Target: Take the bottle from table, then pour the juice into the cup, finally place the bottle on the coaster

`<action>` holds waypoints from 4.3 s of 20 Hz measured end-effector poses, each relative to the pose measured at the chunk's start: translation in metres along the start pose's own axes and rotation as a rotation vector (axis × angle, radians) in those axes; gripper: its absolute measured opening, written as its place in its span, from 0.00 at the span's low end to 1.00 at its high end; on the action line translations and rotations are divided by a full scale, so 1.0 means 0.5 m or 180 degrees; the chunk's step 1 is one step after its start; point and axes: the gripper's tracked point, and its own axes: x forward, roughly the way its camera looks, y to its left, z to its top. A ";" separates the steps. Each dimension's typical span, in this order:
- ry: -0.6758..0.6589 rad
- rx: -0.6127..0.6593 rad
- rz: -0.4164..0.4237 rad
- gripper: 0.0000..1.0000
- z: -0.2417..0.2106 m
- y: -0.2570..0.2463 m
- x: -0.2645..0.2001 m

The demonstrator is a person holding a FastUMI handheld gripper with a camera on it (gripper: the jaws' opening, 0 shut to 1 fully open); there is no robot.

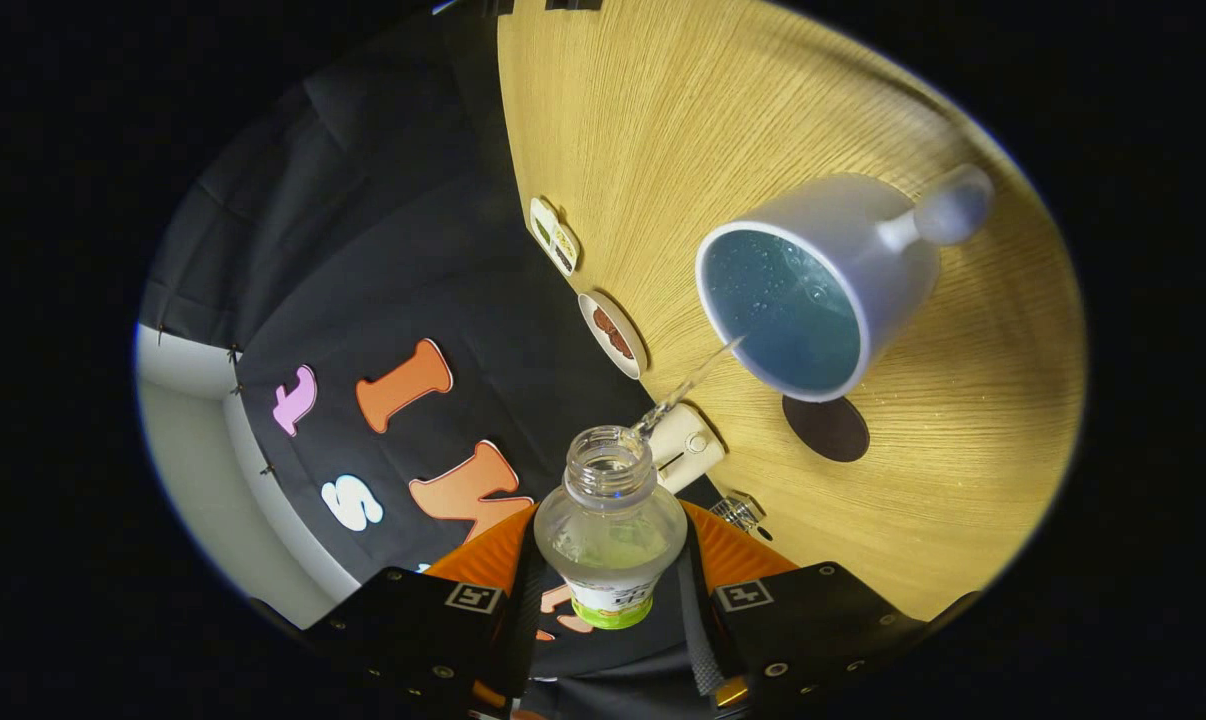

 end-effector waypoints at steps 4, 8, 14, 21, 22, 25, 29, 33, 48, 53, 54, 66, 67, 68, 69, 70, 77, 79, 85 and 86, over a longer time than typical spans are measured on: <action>0.0015 0.0104 0.0043 0.63 -0.001 0.010 -0.002; 0.0021 0.0176 0.0071 0.62 -0.005 0.013 -0.002; 0.0028 0.0278 0.0114 0.62 -0.005 0.018 -0.005; 0.0034 0.0360 0.0186 0.62 -0.009 0.025 -0.001; 0.0040 0.0370 0.0192 0.62 -0.010 0.026 -0.001; 0.0061 0.0427 0.0257 0.62 -0.015 0.033 0.002; 0.0057 0.0428 0.0252 0.62 -0.019 0.035 0.004; 0.0025 0.0338 0.0216 0.62 -0.019 0.025 0.005; -0.0391 -0.1271 -0.0160 0.62 0.039 -0.052 -0.018; -0.0459 -0.2408 -0.0312 0.62 0.023 -0.028 -0.030; -0.0491 -0.2656 -0.0359 0.62 0.020 -0.023 -0.030; -0.0433 -0.5666 -0.0630 0.63 -0.130 -0.010 0.030; -0.0402 -0.5876 -0.0692 0.63 -0.137 -0.021 0.042; -0.0376 -0.6073 -0.0755 0.63 -0.141 -0.034 0.052; -0.0351 -0.6247 -0.0794 0.63 -0.148 -0.044 0.064; -0.0315 -0.6420 -0.0802 0.63 -0.158 -0.052 0.074; -0.0270 -0.6601 -0.0866 0.63 -0.149 -0.084 0.126; -0.0271 -0.6589 -0.0946 0.63 -0.131 -0.094 0.135; -0.0252 -0.6595 -0.1039 0.66 -0.111 -0.108 0.147; -0.0274 -0.6595 -0.1014 0.67 -0.112 -0.105 0.147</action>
